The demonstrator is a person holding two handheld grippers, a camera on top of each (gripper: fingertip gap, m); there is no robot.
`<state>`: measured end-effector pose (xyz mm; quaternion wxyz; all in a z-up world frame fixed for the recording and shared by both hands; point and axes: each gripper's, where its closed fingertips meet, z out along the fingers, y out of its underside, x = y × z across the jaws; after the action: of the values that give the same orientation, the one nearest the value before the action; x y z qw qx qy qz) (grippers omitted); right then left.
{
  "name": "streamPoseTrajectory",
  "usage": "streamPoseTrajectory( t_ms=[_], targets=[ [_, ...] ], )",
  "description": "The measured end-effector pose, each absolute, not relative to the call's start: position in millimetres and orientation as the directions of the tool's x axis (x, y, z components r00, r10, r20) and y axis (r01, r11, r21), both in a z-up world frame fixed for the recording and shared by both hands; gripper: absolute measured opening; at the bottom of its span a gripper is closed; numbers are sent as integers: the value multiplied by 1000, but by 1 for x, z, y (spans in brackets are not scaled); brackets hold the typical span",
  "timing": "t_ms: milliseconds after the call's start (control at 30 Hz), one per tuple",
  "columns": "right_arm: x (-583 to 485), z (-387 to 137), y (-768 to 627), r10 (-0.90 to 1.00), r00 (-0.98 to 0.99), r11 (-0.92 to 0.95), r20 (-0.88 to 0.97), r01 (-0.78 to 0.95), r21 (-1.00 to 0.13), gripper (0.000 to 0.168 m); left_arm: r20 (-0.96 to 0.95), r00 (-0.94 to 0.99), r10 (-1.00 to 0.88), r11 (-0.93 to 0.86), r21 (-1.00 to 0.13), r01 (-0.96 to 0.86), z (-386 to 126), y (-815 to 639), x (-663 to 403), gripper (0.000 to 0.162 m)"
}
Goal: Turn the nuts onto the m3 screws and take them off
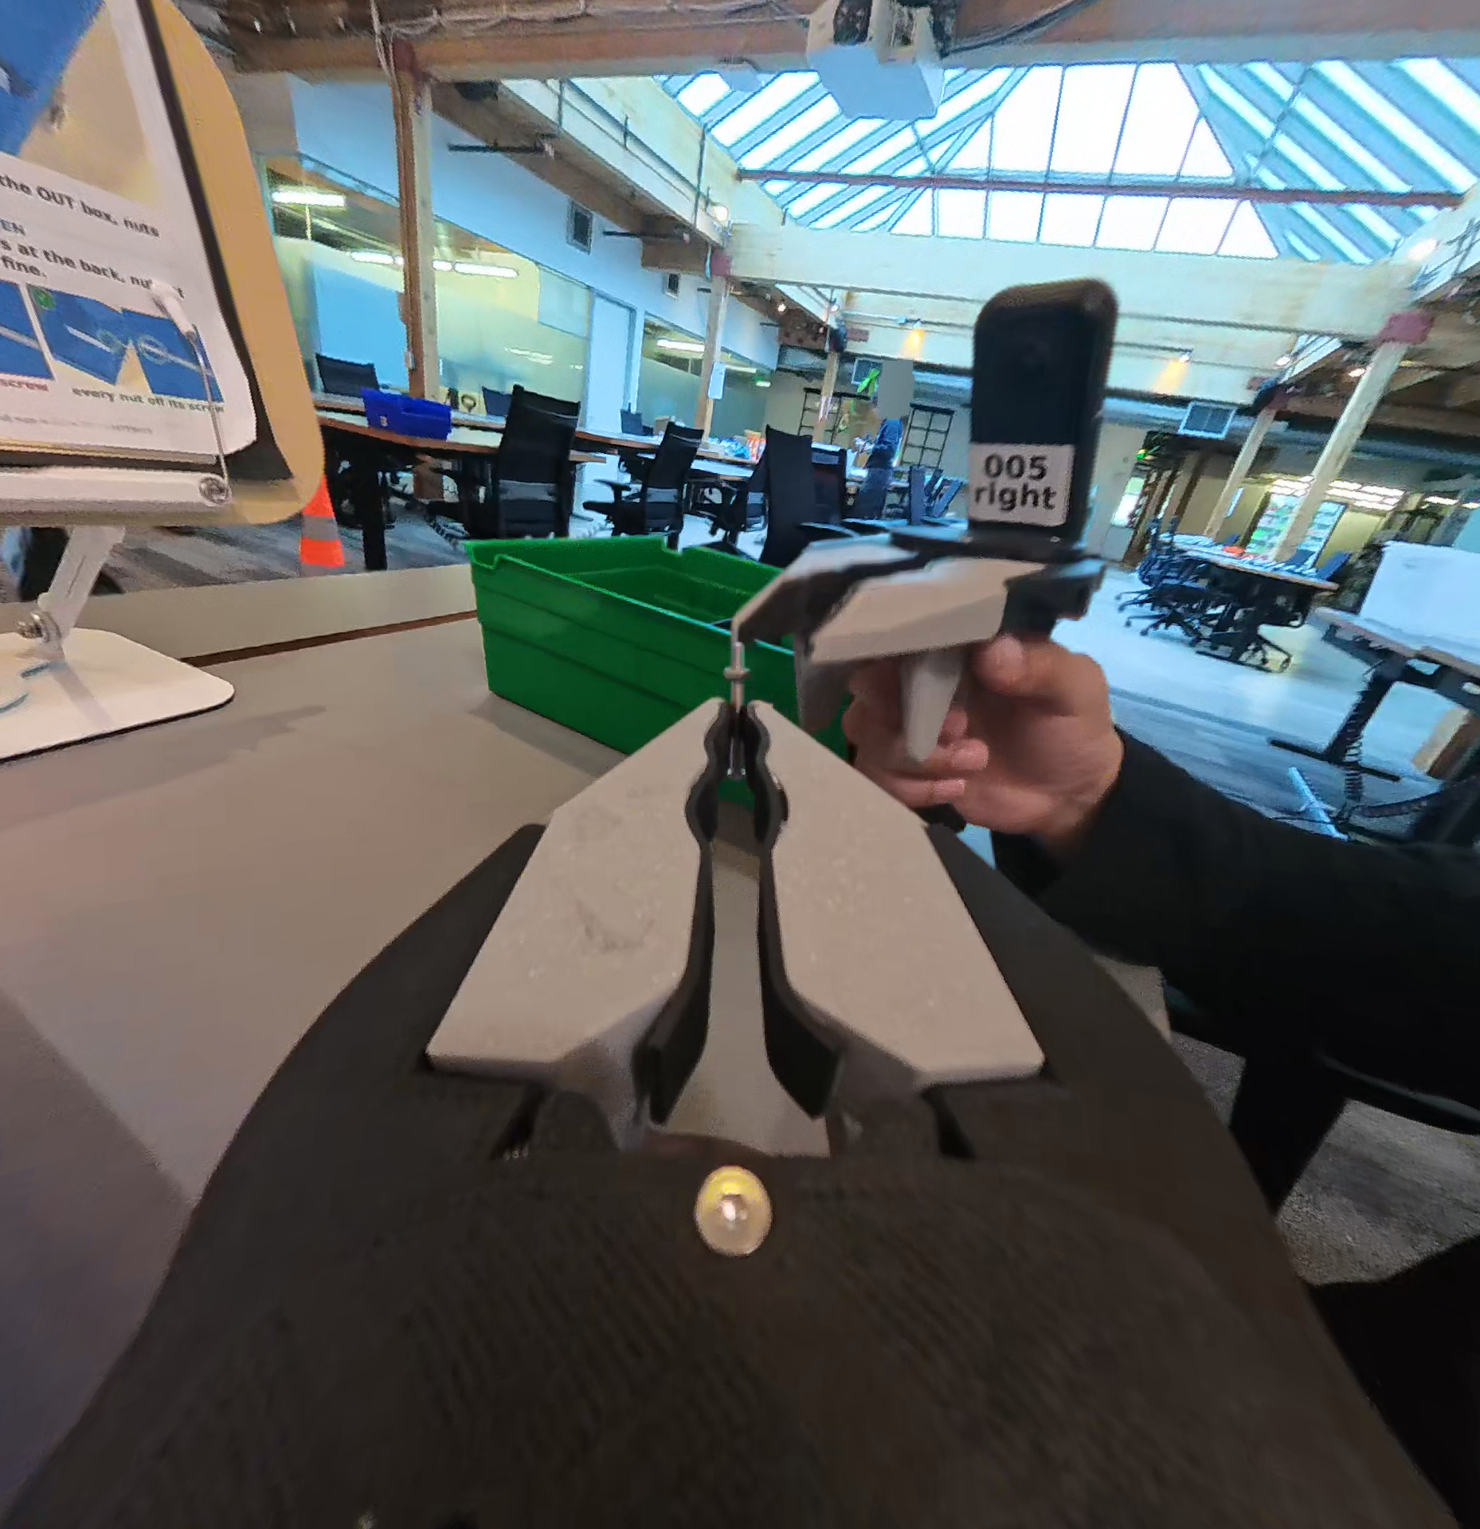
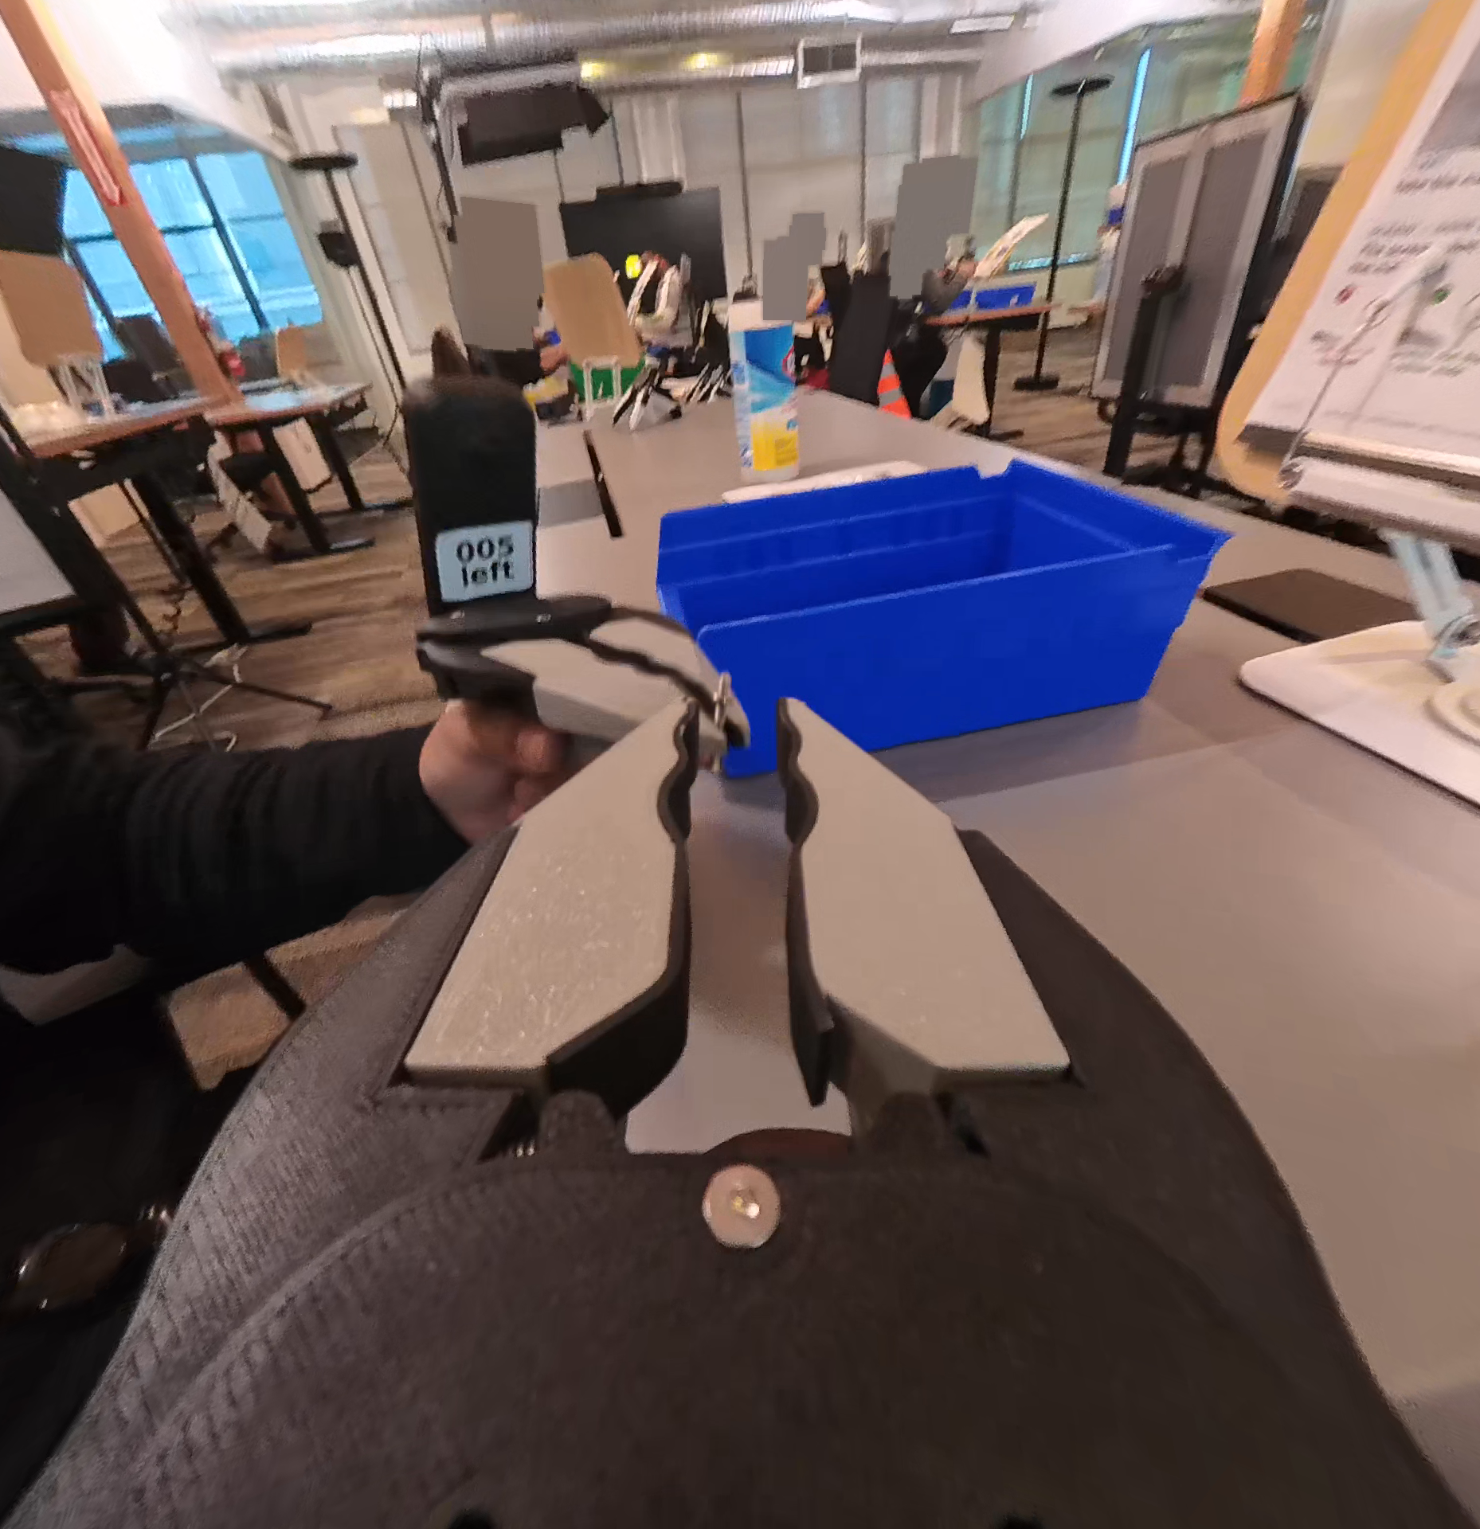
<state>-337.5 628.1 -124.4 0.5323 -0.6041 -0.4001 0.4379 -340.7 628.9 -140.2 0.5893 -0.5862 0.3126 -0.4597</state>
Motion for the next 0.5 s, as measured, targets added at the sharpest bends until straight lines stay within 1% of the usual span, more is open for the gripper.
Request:
streamPoseTrajectory(
  t_ms=[133,233,300,500],
  targets=[
    [-329,-119,634,938,321,-127,-132,-35,-991,18,77,450,-890,-46,-996,79,-150,630,-334,0],
    [-329,-119,636,933,328,-141,-148,-44,-989,20,64,472,-879,-41,-997,58,-155,631,-334,0],
    [-331,-122,636,933,327,-145,-149,-37,-989,20,56,507,-860,-48,-998,29,-161,636,-337,0],
    [-346,-141,634,932,321,-189,-168,34,-981,21,36,507,-861,-18,-999,41,-157,633,-336,0]
  ],
)
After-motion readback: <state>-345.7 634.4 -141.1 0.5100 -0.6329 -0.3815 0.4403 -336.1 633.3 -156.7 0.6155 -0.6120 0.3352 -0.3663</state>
